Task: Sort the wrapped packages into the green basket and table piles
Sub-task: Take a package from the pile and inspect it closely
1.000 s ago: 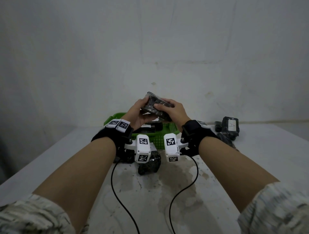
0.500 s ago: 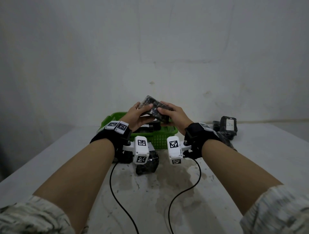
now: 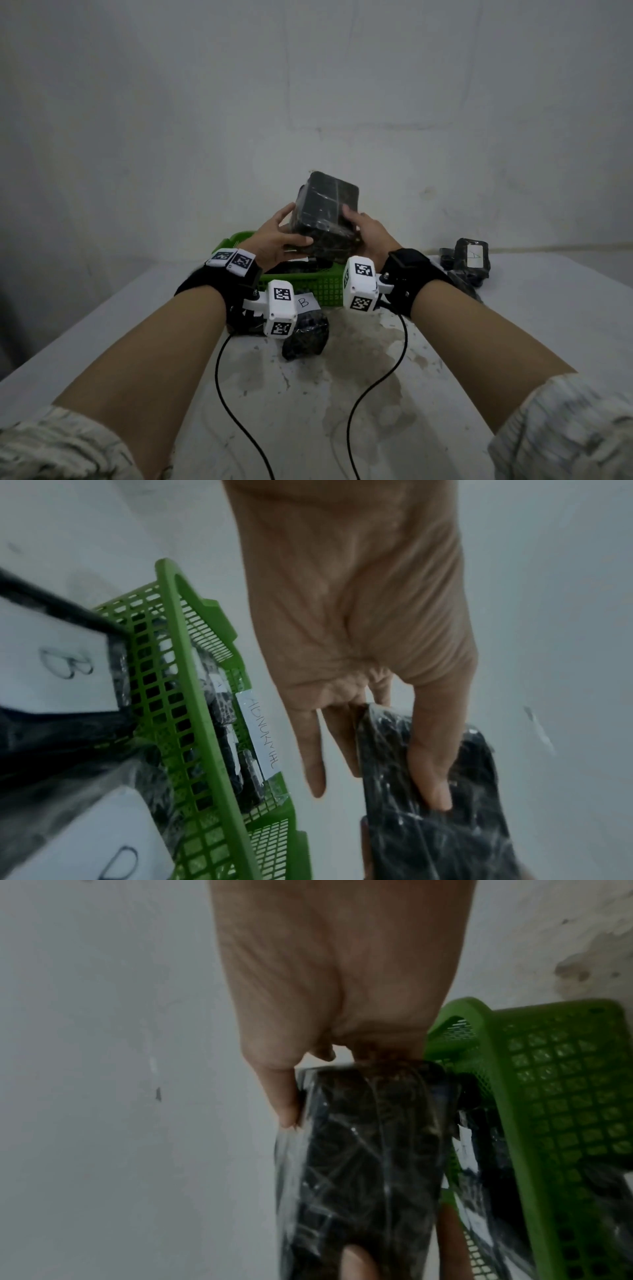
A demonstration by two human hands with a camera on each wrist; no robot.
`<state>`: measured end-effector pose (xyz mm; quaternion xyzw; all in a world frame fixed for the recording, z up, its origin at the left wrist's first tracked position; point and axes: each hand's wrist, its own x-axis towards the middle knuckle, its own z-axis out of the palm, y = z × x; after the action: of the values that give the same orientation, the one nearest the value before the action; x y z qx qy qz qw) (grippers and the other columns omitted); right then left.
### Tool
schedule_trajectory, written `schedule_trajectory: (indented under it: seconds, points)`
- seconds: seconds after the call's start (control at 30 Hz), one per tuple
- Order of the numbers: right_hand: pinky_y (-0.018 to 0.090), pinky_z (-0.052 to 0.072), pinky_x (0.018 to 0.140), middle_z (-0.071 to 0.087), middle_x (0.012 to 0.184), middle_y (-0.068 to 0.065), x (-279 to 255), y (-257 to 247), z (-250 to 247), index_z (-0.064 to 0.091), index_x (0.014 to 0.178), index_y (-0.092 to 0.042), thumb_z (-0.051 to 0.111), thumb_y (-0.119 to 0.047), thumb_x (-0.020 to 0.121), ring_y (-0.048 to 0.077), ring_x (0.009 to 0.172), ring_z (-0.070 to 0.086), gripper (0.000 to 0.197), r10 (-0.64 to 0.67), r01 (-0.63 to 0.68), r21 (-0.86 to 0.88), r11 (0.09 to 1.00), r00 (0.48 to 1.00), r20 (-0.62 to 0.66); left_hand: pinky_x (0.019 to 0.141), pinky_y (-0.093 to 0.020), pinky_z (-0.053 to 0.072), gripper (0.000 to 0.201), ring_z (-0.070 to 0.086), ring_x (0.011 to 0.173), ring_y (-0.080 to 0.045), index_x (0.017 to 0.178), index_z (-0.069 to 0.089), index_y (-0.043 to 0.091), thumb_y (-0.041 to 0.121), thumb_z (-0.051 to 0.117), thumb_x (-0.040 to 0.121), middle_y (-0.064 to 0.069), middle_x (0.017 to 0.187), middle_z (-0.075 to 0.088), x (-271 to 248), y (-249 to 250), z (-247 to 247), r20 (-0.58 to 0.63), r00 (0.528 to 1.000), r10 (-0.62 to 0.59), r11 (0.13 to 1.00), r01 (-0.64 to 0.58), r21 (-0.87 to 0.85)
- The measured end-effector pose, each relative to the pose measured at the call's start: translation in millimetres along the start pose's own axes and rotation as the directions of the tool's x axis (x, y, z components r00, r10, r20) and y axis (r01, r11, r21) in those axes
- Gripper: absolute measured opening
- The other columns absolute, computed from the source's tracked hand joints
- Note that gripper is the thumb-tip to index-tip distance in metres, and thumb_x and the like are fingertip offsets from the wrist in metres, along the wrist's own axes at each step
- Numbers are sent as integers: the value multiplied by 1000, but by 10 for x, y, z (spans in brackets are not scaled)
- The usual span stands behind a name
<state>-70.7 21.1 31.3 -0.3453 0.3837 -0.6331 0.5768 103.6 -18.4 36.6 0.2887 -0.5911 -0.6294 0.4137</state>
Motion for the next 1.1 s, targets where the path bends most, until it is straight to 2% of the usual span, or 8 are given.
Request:
schedule_trajectory:
  seconds: [0.07,0.23,0.4,0.5,0.63,0.73,0.83,1.1]
  points:
    - [52,53,85,60,127,21,17,-17,-30,46,134,-6,65,-12,86,37,105,62,52,-91,90,-39,995,995,-30,76,-43,56,86,58,105,-24,148,22,25,-9,62,80,-7,122,58,-2,25,29,18,1000,-19,994,17,108]
    - [50,53,86,57,120,11,16,-26,-101,37,133,-21,62,13,75,33,107,58,71,-254,255,-107,961,967,30,87,-46,50,56,43,128,-18,136,44,30,42,58,83,6,141,46,-31,100,92,59,998,-31,990,22,140]
    - [48,38,103,27,131,7,53,-46,-135,35,126,-45,75,-17,64,33,120,31,79,-329,198,-728,656,944,-39,85,-60,49,50,45,125,-25,135,45,26,51,45,92,6,141,45,-6,110,97,6,1000,7,999,-7,-53]
    - [32,45,91,20,125,9,17,-69,-182,43,132,-33,66,-6,77,33,119,28,65,-328,191,-807,559,945,-4,84,-56,52,54,49,121,-33,138,39,19,45,51,92,-5,138,44,0,94,88,-93,995,22,991,-34,-127]
    - [20,48,56,29,131,13,-32,12,-114,50,128,-28,56,3,76,30,96,53,61,-178,218,-641,736,976,126,91,-51,50,41,48,120,-28,134,40,20,23,52,95,-4,116,52,12,77,131,-138,988,74,991,-88,-98]
    - [28,44,65,50,116,8,-90,44,-69,44,133,-27,57,-3,83,20,81,55,56,-106,193,-495,847,974,199,95,-50,48,43,52,109,-24,136,41,25,19,52,95,0,107,54,18,75,123,-157,983,96,990,-111,-88]
    - [32,48,74,53,115,0,-80,79,-35,39,136,-22,51,-27,96,20,94,57,42,-102,180,-430,885,975,197,74,-40,59,32,57,100,-23,125,44,23,16,53,94,-4,107,57,-15,38,110,-144,981,132,989,-139,-45]
    - [43,51,95,61,117,11,-44,71,43,47,118,-8,46,-59,90,21,103,61,59,-291,283,-658,698,951,101,71,-34,60,40,55,108,-27,128,48,27,8,53,93,0,111,55,-63,-11,97,-108,985,136,988,-143,-58]
